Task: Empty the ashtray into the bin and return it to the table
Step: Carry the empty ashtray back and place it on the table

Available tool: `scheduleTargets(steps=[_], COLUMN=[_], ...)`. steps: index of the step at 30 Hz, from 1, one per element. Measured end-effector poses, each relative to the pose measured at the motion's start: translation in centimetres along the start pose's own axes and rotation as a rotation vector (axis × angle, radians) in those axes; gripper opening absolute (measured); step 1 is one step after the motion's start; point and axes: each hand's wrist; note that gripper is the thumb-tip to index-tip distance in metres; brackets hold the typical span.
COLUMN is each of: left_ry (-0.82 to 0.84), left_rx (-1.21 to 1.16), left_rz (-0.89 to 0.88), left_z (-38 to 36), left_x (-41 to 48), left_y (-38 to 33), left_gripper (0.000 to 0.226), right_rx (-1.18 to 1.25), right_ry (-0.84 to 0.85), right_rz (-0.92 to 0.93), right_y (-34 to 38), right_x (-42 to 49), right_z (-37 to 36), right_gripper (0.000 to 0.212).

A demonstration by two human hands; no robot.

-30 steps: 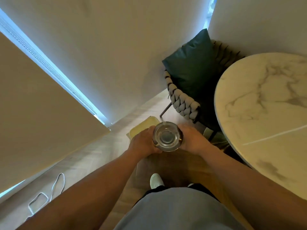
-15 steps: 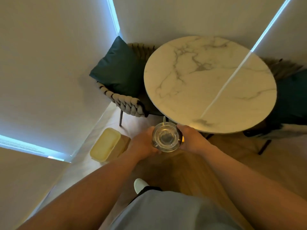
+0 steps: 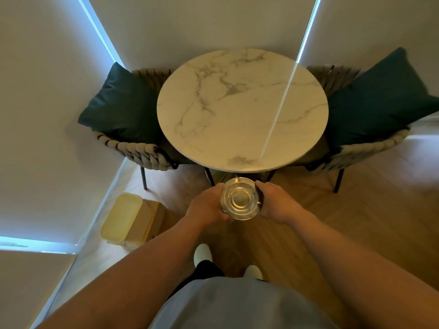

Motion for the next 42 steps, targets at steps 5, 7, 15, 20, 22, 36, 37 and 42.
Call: scheduleTargets(steps=[5, 7, 15, 20, 22, 36, 37, 42], left_ry=[0.004, 0.020, 0.058, 0.073, 0.097, 0.080, 0.075, 0.053], left_rx=[-0.019, -0.015, -0.008, 0.057, 0.070, 0.093, 0.094, 0.066], left_rz=[-0.026, -0.042, -0.094, -0.084, -0.082, 0.082, 0.096, 0.148], left_z=[0.5, 1.1, 4.8, 6.4, 6.6, 8.2, 8.3, 8.8], left_x=[1.0, 2.1, 6.9, 10.1, 11.2, 24.0, 25.1, 30.6], left_y=[0.1, 0.4, 1.7, 2.2, 1.8, -4.1, -4.7, -7.2], left_gripper=[0.075, 0.073, 0.071, 0.069, 0.068, 0.091, 0.090, 0.088], right_rx=[0.026, 0.024, 0.040, 0.060, 0.052, 0.069, 0.077, 0.085], right_ry=[-0.013, -0.025, -0.073, -0.088, -0.082, -0.028, -0.030, -0.025], right_rz=[-0.015, -0.024, -0.044, -0.067, -0.080, -0.100, -0.093, -0.060], right_y=[-0.4, -0.3, 0.9, 0.8, 0.3, -8.7, -9.6, -13.8], right_x=[0.7, 1.7, 6.8, 8.9, 9.7, 19.5, 20.3, 24.7], right_z=[-0.2, -0.1, 0.9, 1.5, 2.0, 8.4, 9.1, 12.4], right_gripper=[0.069, 0.063, 0.049, 0.047, 0.048, 0.056, 0.053, 0.049])
Point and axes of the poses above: each hand's wrist, its own x-axis towards the middle knuckle, its own z-axis out of the back of the hand, y = z × x, and after that the axes turned 13 degrees about z, right-handed
